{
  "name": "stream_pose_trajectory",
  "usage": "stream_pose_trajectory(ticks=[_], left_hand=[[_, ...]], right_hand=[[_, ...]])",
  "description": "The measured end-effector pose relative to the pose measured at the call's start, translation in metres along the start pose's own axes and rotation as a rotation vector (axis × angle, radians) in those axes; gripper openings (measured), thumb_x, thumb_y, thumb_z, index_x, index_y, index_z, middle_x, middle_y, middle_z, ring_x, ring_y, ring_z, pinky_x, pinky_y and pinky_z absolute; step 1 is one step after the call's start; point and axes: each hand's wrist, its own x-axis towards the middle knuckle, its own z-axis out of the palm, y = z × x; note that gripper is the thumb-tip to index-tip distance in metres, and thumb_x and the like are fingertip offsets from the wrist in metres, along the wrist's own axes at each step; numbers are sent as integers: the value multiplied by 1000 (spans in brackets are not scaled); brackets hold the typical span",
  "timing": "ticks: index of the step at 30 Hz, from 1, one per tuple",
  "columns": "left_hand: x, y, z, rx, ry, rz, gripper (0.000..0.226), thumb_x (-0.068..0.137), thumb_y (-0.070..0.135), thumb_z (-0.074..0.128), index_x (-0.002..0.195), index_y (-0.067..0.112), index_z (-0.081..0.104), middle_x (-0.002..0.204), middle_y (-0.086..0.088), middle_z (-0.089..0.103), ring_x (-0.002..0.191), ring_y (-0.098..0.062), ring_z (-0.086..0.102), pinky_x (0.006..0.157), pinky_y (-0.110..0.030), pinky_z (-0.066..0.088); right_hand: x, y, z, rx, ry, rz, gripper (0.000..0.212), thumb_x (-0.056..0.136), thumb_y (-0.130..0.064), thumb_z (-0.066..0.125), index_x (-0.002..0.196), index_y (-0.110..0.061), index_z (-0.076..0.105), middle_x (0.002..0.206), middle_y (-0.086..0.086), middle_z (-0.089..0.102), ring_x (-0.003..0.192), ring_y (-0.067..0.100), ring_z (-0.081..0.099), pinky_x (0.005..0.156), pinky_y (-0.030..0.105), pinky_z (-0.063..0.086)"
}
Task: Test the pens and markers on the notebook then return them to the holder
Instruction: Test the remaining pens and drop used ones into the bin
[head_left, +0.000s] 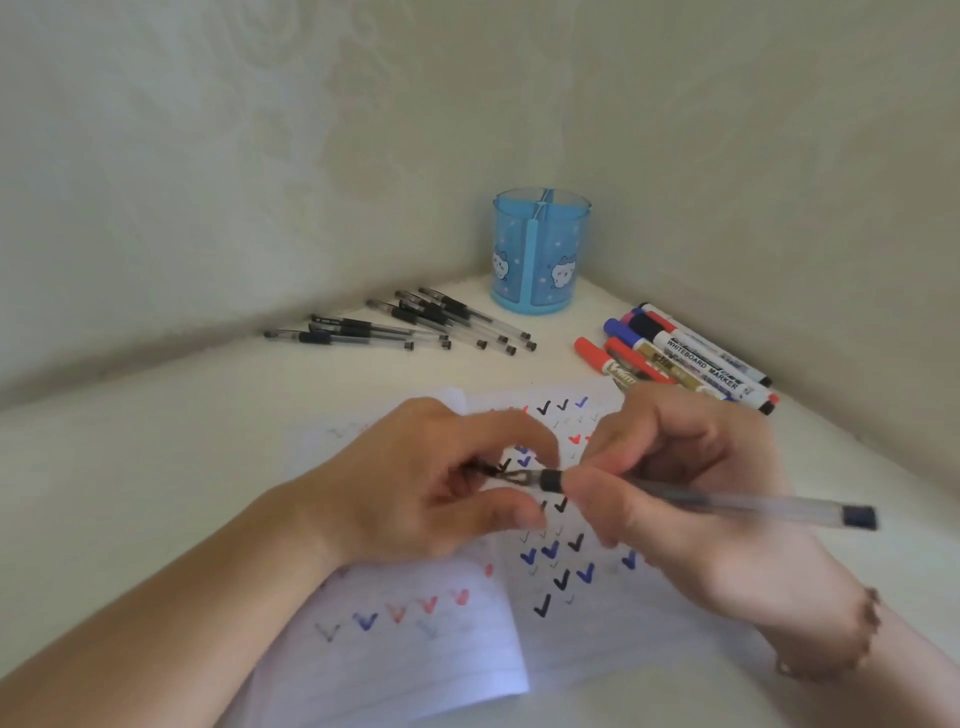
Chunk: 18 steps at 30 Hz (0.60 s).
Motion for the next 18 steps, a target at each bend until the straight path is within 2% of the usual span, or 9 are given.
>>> stream_pose_trajectory(ticks=[2, 4, 6, 8, 10, 13, 15, 18], left_hand=[[-2, -9, -3, -31, 47, -45, 37, 97, 53, 42, 105, 20, 58, 50, -1, 33, 44, -13, 29, 49, -19, 24], [-6, -16, -6, -97, 105, -114, 27, 96, 32, 36, 101, 16, 57, 53, -6, 37, 50, -20, 33, 53, -24, 27], [-7, -21, -7, -79, 142, -178, 25, 93, 25, 34, 100, 19, 57, 59, -3, 43, 55, -21, 37, 56, -27, 32], [-5, -23, -4, -4, 140, -211, 22, 96, 29, 39, 108, 23, 57, 64, 5, 49, 59, -20, 43, 60, -30, 36], [-4, -23, -1, 50, 126, -235, 23, 95, 38, 49, 117, 32, 54, 76, 13, 59, 65, -12, 53, 65, -25, 41], [-3, -18, 1, 103, 123, -251, 29, 86, 43, 65, 112, 42, 52, 88, 23, 68, 62, 1, 55, 62, -6, 35], [-3, -17, 1, 98, 151, -273, 30, 79, 43, 70, 104, 42, 54, 91, 25, 70, 60, 3, 55, 60, -4, 34], [-4, -17, -2, 102, 188, -254, 25, 76, 40, 76, 95, 36, 60, 85, 23, 72, 64, 6, 57, 62, -1, 33]], right_hand=[[-1, -9, -7, 49, -28, 44, 7, 75, -18, 71, 73, -13, 66, 56, 10, 67, 39, 22, 52, 43, 21, 41], [-5, -11, -13, 46, -105, 152, 18, 74, -29, 77, 78, -12, 72, 62, 13, 71, 40, 25, 55, 43, 22, 44], [-12, -5, -13, -24, -93, 269, 22, 70, -32, 81, 66, -13, 71, 54, 12, 68, 37, 17, 53, 41, 19, 40], [-20, 5, -11, -67, -14, 340, 27, 71, -23, 81, 56, -14, 61, 43, 8, 59, 34, 17, 47, 40, 19, 34], [-25, 10, -9, -110, 54, 342, 32, 73, -14, 80, 55, -9, 54, 40, 8, 52, 34, 17, 43, 41, 23, 31], [-27, 11, -9, -262, 96, 302, 44, 72, -20, 78, 52, -4, 41, 41, 5, 39, 41, 11, 30, 43, 23, 23], [-28, 12, -9, -310, 108, 293, 46, 75, -11, 76, 52, -4, 37, 44, 1, 33, 43, 9, 26, 43, 19, 24], [-27, 13, -8, -347, 92, 283, 41, 71, -12, 70, 51, -4, 35, 47, 14, 31, 44, 10, 27, 43, 18, 25]])
